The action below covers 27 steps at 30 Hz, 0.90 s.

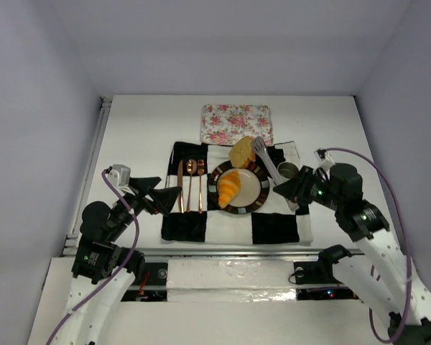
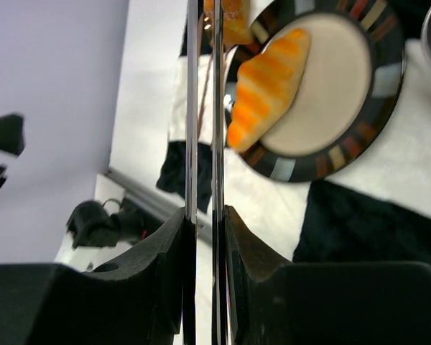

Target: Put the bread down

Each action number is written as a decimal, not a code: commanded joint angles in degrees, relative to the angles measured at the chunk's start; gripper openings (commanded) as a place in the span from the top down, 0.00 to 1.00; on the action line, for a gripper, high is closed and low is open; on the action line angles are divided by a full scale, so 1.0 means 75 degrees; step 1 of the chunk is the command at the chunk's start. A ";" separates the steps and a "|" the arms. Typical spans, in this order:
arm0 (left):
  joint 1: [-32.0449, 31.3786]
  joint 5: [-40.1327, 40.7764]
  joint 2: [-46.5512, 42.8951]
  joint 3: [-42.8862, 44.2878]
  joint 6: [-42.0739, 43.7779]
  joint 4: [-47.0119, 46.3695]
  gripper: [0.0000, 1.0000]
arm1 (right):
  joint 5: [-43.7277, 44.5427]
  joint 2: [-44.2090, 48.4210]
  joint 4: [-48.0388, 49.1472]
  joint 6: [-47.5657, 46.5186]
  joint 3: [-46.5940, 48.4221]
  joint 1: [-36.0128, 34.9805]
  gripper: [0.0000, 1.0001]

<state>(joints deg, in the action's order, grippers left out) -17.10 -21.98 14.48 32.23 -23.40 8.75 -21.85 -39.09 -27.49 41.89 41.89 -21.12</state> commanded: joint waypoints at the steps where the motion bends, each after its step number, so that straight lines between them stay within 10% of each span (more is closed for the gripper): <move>1: 0.0089 -0.0152 0.0143 -0.0078 0.0026 -0.0441 0.04 | -0.0683 0.0652 -0.0811 0.0273 -0.0497 -0.0066 0.86; 13: 0.0159 -0.0199 0.0272 -0.0078 0.0026 -0.0464 0.04 | -0.0298 0.1486 -0.1609 0.0415 -0.1436 -0.0066 0.85; 19: 0.0159 -0.0222 0.0249 -0.0090 0.0026 -0.0476 0.04 | -0.0240 0.1427 -0.1586 0.0450 -0.1460 -0.0066 0.59; 27: 0.0230 -0.0245 0.0214 -0.0090 0.0026 -0.0487 0.04 | -0.0134 0.1287 -0.1573 0.0333 -0.0688 -0.0066 0.55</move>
<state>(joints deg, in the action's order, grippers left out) -15.66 -22.81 15.94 31.62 -23.40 8.40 -23.29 -29.32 -41.43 45.25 31.46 -21.15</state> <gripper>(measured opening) 0.963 0.456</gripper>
